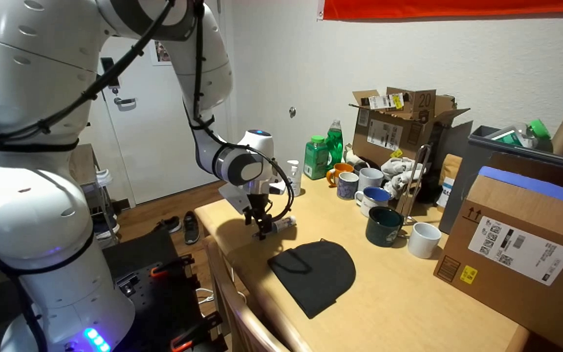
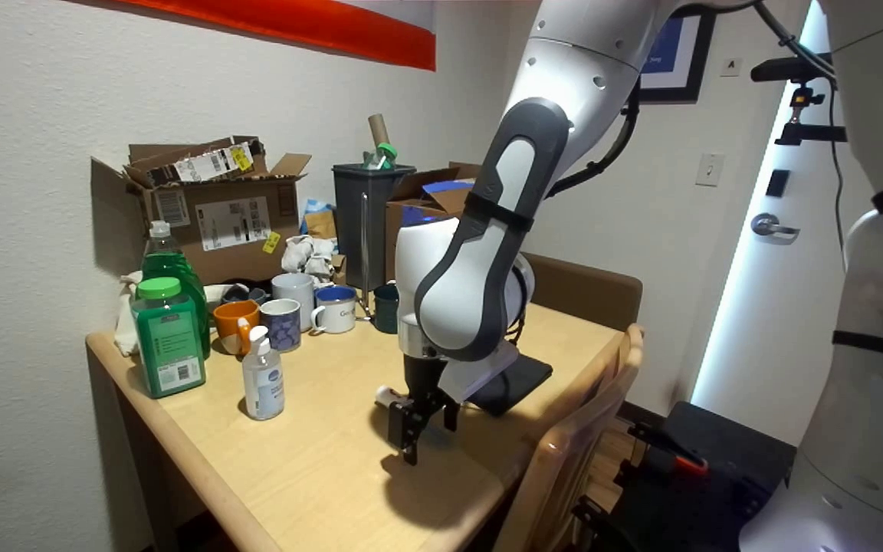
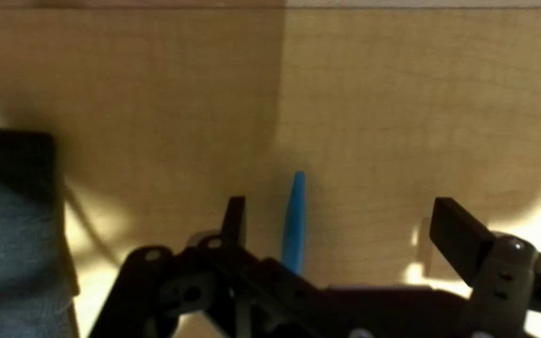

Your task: Roll the lint roller on the beanie

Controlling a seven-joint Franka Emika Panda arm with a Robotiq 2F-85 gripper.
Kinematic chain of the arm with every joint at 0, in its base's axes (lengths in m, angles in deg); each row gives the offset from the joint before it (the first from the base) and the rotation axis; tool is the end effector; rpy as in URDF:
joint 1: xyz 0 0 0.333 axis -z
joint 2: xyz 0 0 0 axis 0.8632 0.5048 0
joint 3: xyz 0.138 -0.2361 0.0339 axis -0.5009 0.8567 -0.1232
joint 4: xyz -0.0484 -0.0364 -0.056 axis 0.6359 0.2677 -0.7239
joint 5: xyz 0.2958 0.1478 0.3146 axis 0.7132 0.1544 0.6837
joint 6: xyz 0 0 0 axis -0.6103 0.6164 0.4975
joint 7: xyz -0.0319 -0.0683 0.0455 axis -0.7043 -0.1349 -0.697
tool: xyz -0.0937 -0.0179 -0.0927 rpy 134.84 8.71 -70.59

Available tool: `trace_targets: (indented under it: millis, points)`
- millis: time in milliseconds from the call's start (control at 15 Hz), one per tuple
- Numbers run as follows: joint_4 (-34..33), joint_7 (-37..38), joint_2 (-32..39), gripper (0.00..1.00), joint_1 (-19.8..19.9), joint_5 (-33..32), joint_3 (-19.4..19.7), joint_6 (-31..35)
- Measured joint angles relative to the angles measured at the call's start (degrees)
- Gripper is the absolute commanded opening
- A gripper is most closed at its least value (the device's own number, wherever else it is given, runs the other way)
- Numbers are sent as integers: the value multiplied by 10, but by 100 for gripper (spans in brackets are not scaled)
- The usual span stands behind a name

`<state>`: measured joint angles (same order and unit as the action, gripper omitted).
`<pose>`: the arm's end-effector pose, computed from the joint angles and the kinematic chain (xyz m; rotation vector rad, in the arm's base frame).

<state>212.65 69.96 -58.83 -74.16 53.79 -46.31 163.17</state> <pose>0.4528 0.1119 0.0021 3.1218 0.0764 -0.0783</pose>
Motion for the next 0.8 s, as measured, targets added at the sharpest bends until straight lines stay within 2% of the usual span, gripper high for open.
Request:
trace_targets:
  millis: [133, 267, 333, 400, 533, 800]
  points:
    - [-2, 25, 0, 100, -18, -21, 22, 0]
    - [-3, 33, 1, 100, -20, -25, 25, 0]
    - [-3, 33, 3, 97, -19, -25, 25, 0]
    - [-4, 33, 5, 74, -18, -25, 25, 0]
    - [-4, 33, 7, 68, -17, -25, 25, 0]
    - [-4, 33, 3, 36, -15, -24, 25, 3]
